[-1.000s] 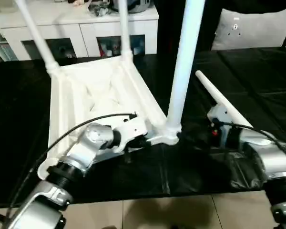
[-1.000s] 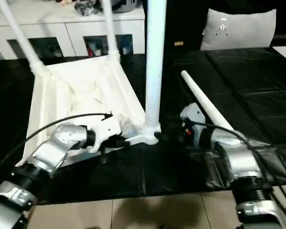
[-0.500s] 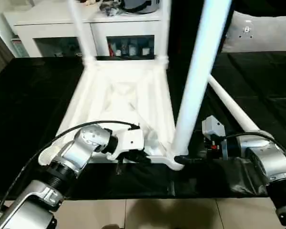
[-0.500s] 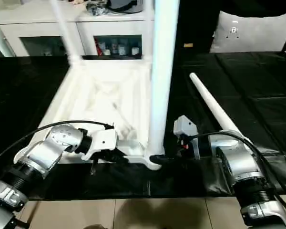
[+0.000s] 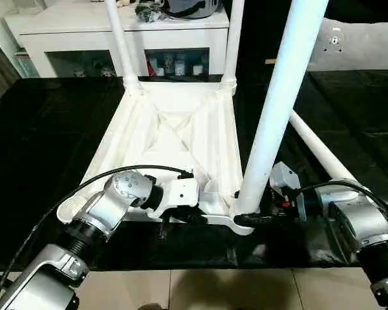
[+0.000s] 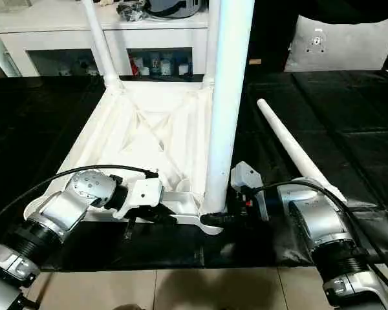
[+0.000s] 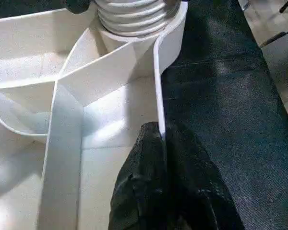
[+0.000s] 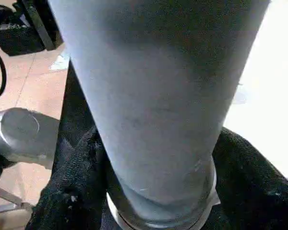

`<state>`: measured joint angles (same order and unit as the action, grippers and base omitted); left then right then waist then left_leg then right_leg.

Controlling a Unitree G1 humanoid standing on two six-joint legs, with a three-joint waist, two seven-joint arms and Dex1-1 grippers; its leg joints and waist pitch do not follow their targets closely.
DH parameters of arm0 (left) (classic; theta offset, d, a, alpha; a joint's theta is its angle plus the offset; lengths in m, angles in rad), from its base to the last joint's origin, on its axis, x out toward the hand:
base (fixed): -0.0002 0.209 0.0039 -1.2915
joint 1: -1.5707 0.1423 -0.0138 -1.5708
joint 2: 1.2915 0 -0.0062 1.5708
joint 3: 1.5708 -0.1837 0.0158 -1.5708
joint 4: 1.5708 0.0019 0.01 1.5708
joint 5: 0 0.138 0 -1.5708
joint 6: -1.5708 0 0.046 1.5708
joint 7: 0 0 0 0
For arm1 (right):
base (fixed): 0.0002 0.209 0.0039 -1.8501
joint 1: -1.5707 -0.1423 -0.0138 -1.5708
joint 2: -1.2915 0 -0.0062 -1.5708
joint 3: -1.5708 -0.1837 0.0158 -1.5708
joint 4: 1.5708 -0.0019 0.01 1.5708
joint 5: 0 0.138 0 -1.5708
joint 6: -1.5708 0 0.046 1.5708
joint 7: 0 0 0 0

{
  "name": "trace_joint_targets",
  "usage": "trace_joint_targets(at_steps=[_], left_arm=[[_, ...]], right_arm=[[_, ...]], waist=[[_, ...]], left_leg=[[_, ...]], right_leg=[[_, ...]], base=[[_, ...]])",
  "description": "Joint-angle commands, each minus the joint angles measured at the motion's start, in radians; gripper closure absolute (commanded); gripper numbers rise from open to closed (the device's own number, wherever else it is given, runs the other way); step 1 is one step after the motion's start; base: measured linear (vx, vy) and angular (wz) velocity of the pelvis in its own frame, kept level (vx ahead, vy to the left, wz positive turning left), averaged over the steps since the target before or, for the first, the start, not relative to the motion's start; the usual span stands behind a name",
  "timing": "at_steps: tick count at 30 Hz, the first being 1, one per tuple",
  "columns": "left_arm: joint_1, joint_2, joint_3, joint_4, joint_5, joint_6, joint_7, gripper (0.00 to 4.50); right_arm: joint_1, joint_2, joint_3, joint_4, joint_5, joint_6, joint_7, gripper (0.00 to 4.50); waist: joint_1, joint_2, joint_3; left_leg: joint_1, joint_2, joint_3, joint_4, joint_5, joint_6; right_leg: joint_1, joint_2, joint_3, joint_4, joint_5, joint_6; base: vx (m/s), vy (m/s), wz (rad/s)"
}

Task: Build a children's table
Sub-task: Rotate leg to tighten

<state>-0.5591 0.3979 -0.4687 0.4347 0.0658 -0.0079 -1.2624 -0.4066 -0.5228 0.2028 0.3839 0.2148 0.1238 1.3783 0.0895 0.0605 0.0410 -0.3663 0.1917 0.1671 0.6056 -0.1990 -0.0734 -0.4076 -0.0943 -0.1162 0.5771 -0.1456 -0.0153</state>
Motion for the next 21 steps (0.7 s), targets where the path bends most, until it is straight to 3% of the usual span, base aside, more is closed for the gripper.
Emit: trace_joint_targets(at_steps=[1,3,4,5,6,7,8,10,11,15,17,19,21], left_arm=[[0.01,-0.008,-0.03,-0.014,0.009,0.007,-0.022,4.5],[0.026,-0.024,-0.003,-0.048,-0.023,0.081,0.002,4.5],[0.035,-0.048,0.025,-0.077,-0.043,0.158,0.047,4.5],[0.037,-0.057,0.035,-0.087,-0.047,0.186,0.069,4.5],[0.037,-0.081,0.052,-0.098,-0.053,0.232,0.111,4.5],[0.037,-0.081,0.052,-0.098,-0.053,0.232,0.111,4.5],[0.033,-0.128,0.08,-0.11,-0.057,0.302,0.188,4.5],[0.028,-0.158,0.093,-0.115,-0.056,0.337,0.233,4.5],[0.024,-0.179,0.101,-0.117,-0.054,0.359,0.264,4.5],[0.006,-0.271,0.127,-0.118,-0.046,0.43,0.381,4.5],[-0.007,-0.314,0.131,-0.103,-0.039,0.433,0.427,4.5],[-0.016,-0.332,0.129,-0.091,-0.029,0.427,0.452,4.5],[-0.019,-0.325,0.122,-0.083,-0.018,0.41,0.452,4.5]], right_arm=[[-0.007,0.005,-0.007,-0.013,0.033,0.011,0.017,1.77],[0.004,0.038,-0.018,-0.035,0.046,0.057,-0.035,1.83],[0.008,0.081,-0.024,-0.043,0.031,0.106,-0.127,1.83],[0.008,0.099,-0.025,-0.043,0.021,0.125,-0.169,1.83],[0.002,0.134,-0.033,-0.026,0.001,0.131,-0.244,1.84],[0.002,0.134,-0.033,-0.026,0.001,0.131,-0.244,1.84],[-0.014,0.197,-0.049,0.008,-0.03,0.141,-0.375,1.84],[-0.027,0.229,-0.057,0.028,-0.045,0.157,-0.448,1.85],[-0.035,0.249,-0.062,0.042,-0.053,0.172,-0.496,1.85],[-0.086,0.327,-0.108,0.12,-0.071,0.252,-0.696,1.85],[-0.099,0.347,-0.118,0.139,-0.083,0.227,-0.738,1.85],[-0.102,0.355,-0.123,0.139,-0.092,0.203,-0.748,1.29],[-0.097,0.354,-0.131,0.127,-0.084,0.196,-0.735,1.15]], waist=[[-0.007,-0.025,-0.067],[-0.006,-0.025,-0.067],[-0.012,-0.016,-0.066],[-0.014,-0.018,-0.064],[-0.019,-0.011,-0.062],[-0.026,-0.015,-0.06],[-0.037,-0.017,-0.059],[-0.059,-0.022,-0.056],[-0.074,-0.02,-0.053],[-0.117,-0.02,-0.052],[-0.125,-0.019,-0.055],[-0.125,-0.016,-0.058],[-0.127,-0.017,-0.061]], left_leg=[[0.003,0.037,-0.002,-0.069,-0.161,0.111],[0.002,0.039,-0.003,-0.07,-0.156,0.111],[0.002,0.039,-0.001,-0.071,-0.158,0.104],[0.001,0.038,-0.003,-0.072,-0.161,0.1],[0.002,0.034,-0.004,-0.074,-0.177,0.087],[0.001,0.032,-0.003,-0.074,-0.188,0.077],[0.003,0.028,-0.005,-0.074,-0.213,0.065],[-0.002,0.021,-0.008,-0.073,-0.238,0.054],[-0.002,0.018,-0.01,-0.072,-0.254,0.05],[0.002,0.007,-0.012,-0.061,-0.304,0.059],[0.004,0.009,-0.013,-0.059,-0.307,0.072],[0.001,0.011,-0.014,-0.061,-0.295,0.079],[-0.006,0.015,-0.015,-0.066,-0.273,0.095]], right_leg=[[0.058,-0.054,0.048,-0.066,-0.362,-0.168],[0.06,-0.056,0.049,-0.064,-0.351,-0.174],[0.059,-0.052,0.049,-0.066,-0.341,-0.177],[0.059,-0.053,0.049,-0.066,-0.344,-0.178],[0.059,-0.052,0.046,-0.07,-0.381,-0.169],[0.06,-0.052,0.045,-0.073,-0.403,-0.16],[0.06,-0.052,0.041,-0.081,-0.457,-0.141],[0.061,-0.051,0.033,-0.091,-0.52,-0.113],[0.06,-0.05,0.029,-0.096,-0.56,-0.095],[0.051,-0.046,0.012,-0.118,-0.634,-0.06],[0.049,-0.046,0.01,-0.123,-0.618,-0.054],[0.051,-0.047,0.012,-0.118,-0.587,-0.065],[0.056,-0.047,0.019,-0.109,-0.521,-0.088]], base=[[0.0,0.0,0.0],[0.0,0.0,0.0],[0.0,0.0,0.0],[0.0,0.0,0.0],[0.0,0.0,0.0],[0.0,0.0,0.0],[0.0,0.0,0.0],[0.0,0.0,0.0],[0.0,0.0,0.0],[0.0,0.0,0.0],[0.0,0.0,0.0],[0.0,0.0,0.0],[0.0,0.0,0.0]])
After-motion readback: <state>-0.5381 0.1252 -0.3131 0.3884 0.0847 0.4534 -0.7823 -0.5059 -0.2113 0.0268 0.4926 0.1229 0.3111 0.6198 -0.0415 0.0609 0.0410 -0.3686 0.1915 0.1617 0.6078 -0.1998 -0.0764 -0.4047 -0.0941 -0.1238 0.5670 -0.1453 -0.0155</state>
